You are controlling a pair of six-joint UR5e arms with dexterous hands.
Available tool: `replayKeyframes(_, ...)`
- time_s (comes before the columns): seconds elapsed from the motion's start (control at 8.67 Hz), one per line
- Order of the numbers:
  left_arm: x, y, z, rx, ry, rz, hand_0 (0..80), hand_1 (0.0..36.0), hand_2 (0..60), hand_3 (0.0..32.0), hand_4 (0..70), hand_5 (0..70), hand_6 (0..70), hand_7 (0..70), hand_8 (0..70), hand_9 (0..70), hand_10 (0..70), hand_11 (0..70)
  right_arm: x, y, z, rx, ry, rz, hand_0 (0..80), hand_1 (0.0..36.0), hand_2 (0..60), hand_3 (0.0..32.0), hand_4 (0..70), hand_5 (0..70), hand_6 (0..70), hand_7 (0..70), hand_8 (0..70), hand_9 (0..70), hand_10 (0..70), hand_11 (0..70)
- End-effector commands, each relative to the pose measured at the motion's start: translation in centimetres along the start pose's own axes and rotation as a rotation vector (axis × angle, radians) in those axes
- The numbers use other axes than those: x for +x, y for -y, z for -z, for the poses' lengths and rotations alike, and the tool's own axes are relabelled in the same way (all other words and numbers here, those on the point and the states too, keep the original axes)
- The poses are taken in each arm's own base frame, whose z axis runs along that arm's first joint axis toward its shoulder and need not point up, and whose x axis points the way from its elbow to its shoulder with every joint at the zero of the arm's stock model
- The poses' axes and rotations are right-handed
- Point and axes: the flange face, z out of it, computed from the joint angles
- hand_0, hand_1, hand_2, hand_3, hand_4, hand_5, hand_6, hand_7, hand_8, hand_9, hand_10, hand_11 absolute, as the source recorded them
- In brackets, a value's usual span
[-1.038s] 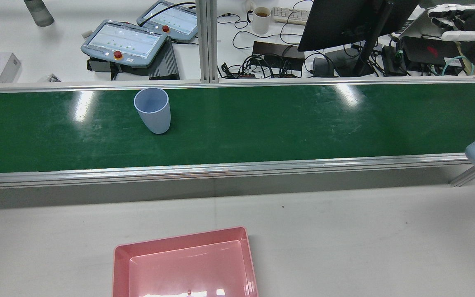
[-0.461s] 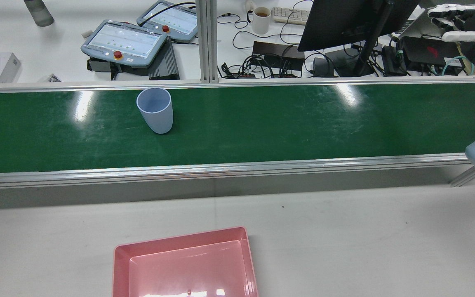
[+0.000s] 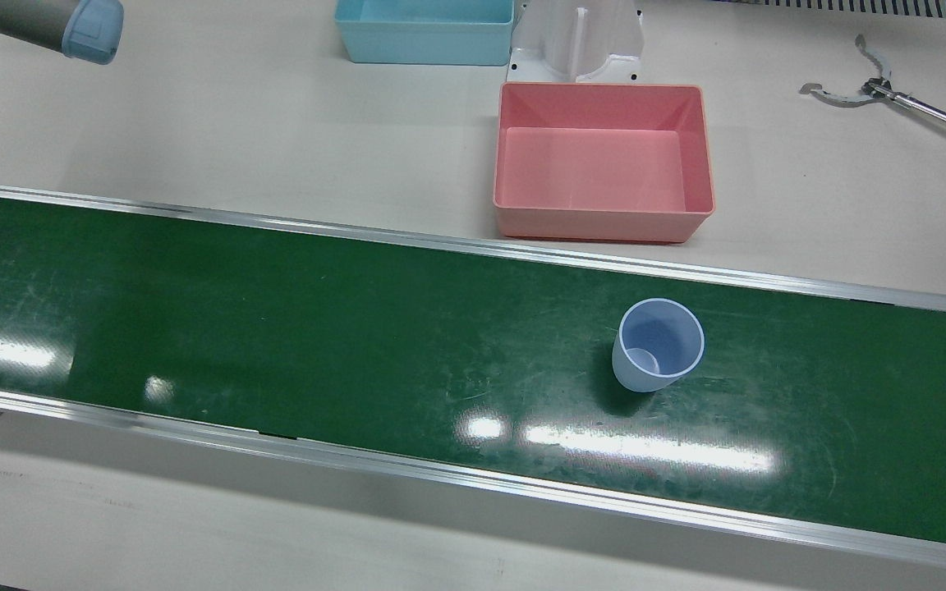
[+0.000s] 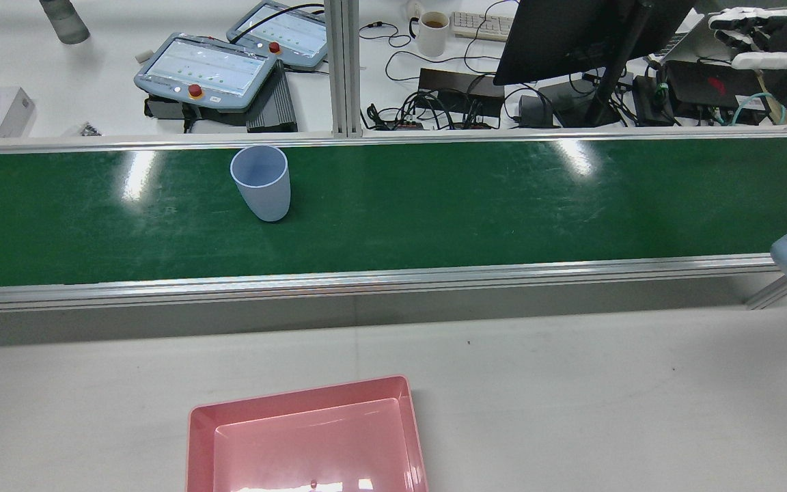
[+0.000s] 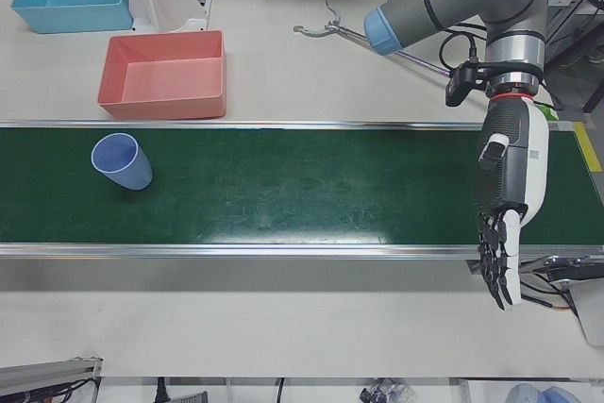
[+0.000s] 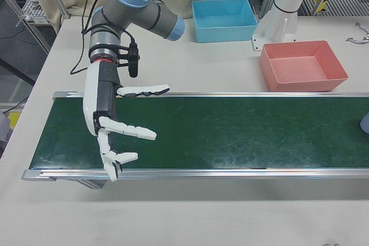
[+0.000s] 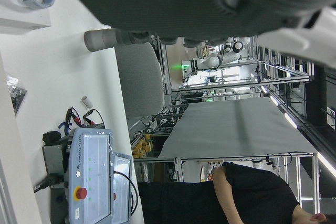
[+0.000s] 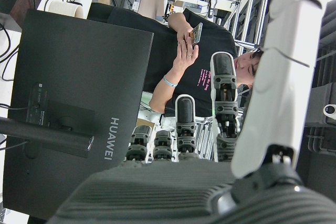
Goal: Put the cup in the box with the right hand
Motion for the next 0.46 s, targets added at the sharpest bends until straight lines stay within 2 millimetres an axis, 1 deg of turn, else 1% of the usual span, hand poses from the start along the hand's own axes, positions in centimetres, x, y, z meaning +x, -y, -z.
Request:
replayKeyframes(0.0,0.0,0.0,0.0,0.0,0.0,0.0,0.0,0.0,0.0,0.0,0.0,0.0,0.0,0.0,0.0,0.0,0.0,0.0,0.1,0.0,-0.01,0.0,-0.003,0.001,57.8,16.4,1.2,0.0,41.5,6.3,11.7,47.3,4.4,13.5,8.5,14.2)
replayKeyframes(0.35,0.0,0.0,0.0,0.0,0.0,0.0,0.0,0.0,0.0,0.0,0.0,0.0,0.0,0.0,0.0,0.0,0.0,0.0,0.11,0.0,-0.01,0.0,-0.003,0.001,57.8,16.5,1.4,0.0,41.8,6.3,11.8,47.8,4.5,13.7,8.4,14.1)
